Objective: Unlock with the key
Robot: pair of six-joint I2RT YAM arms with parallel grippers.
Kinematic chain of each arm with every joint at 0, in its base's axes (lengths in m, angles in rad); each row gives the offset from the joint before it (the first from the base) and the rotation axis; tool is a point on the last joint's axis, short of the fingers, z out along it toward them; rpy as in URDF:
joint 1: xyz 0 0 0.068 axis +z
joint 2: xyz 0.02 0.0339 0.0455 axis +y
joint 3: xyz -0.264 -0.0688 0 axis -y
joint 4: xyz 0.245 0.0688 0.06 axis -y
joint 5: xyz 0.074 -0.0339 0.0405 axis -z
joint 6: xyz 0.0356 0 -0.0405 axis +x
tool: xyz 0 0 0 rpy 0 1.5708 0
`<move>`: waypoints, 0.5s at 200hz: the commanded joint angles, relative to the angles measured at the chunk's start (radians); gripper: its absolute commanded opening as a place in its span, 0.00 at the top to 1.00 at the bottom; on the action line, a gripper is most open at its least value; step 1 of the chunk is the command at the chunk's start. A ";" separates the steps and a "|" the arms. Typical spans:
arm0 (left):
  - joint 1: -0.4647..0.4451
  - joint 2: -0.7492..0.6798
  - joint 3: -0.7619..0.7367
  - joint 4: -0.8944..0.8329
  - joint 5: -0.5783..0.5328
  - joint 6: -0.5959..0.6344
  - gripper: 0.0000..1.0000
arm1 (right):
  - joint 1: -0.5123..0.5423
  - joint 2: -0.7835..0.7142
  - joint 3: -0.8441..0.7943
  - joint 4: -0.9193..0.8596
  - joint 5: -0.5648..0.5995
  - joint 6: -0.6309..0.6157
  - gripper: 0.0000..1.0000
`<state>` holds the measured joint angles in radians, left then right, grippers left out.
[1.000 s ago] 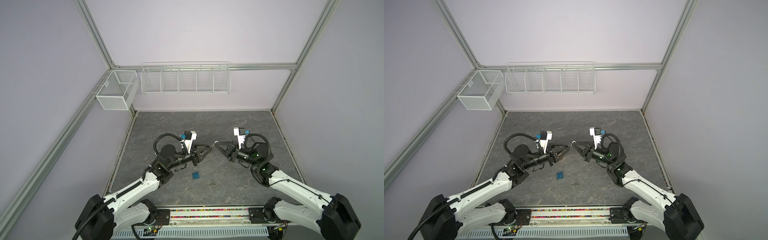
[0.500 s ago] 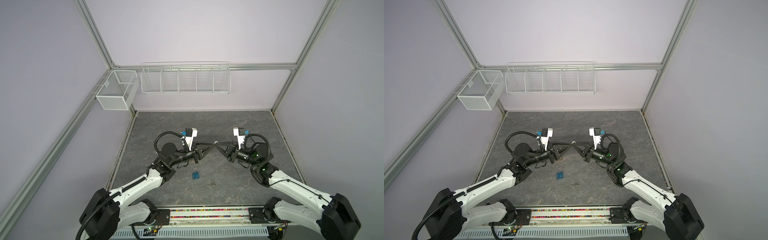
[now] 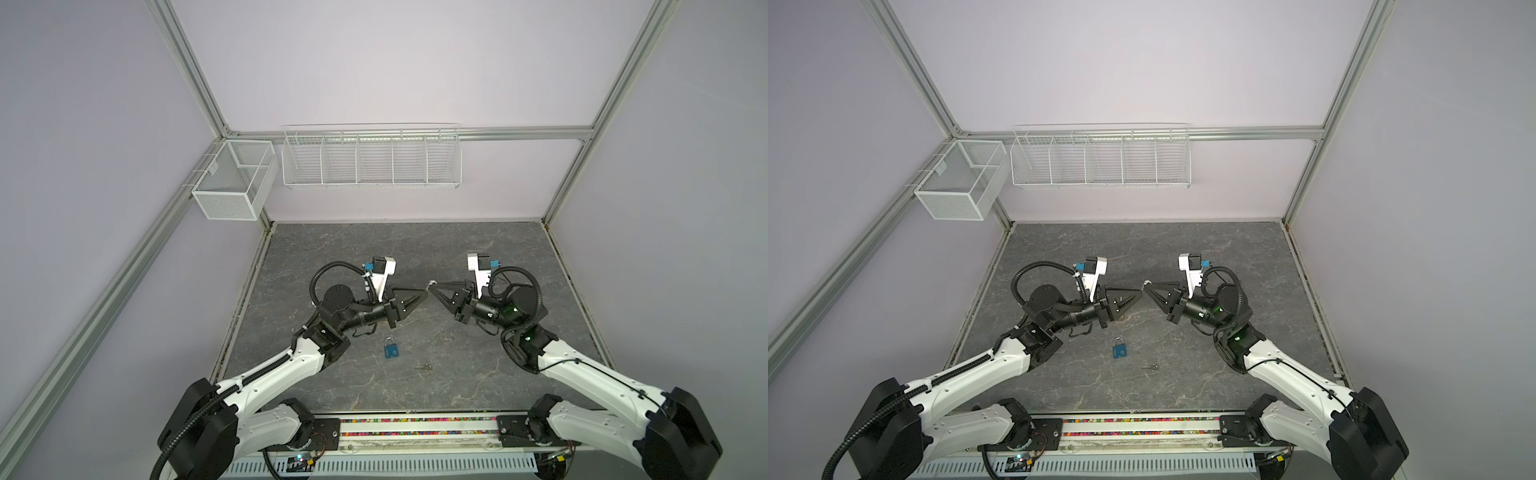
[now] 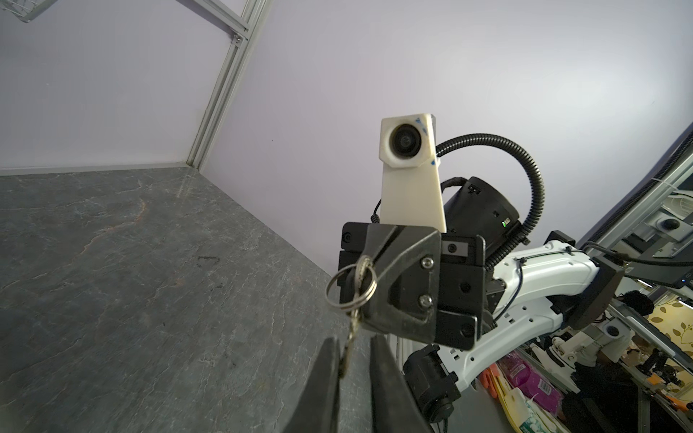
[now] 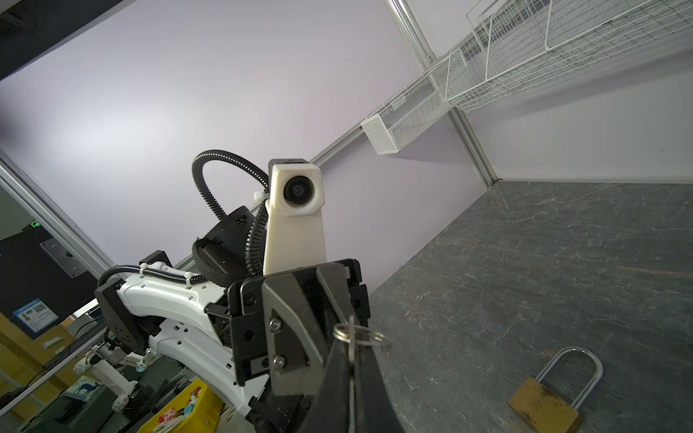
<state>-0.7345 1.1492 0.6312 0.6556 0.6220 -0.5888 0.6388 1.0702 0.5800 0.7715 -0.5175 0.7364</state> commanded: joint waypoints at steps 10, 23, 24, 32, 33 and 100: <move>0.001 -0.028 0.042 0.005 -0.003 0.020 0.98 | 0.004 -0.008 0.011 0.016 0.017 0.001 0.94; 0.001 -0.028 0.044 0.008 -0.005 0.020 1.00 | 0.005 -0.006 0.007 0.027 0.019 0.005 0.94; 0.001 -0.028 0.044 0.007 -0.004 0.021 1.00 | 0.004 -0.006 0.006 0.027 0.020 0.005 0.94; 0.001 -0.026 0.047 0.007 -0.004 0.020 1.00 | 0.005 -0.006 0.006 0.028 0.020 0.005 0.94; 0.001 -0.026 0.047 0.007 -0.004 0.019 1.00 | 0.005 -0.006 0.006 0.028 0.020 0.005 0.94; 0.001 -0.042 0.068 -0.009 -0.032 0.038 1.00 | 0.005 -0.026 -0.002 -0.036 0.039 -0.007 0.57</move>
<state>-0.7334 1.1393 0.6434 0.6594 0.6224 -0.5854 0.6422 1.0687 0.5816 0.7765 -0.4980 0.7353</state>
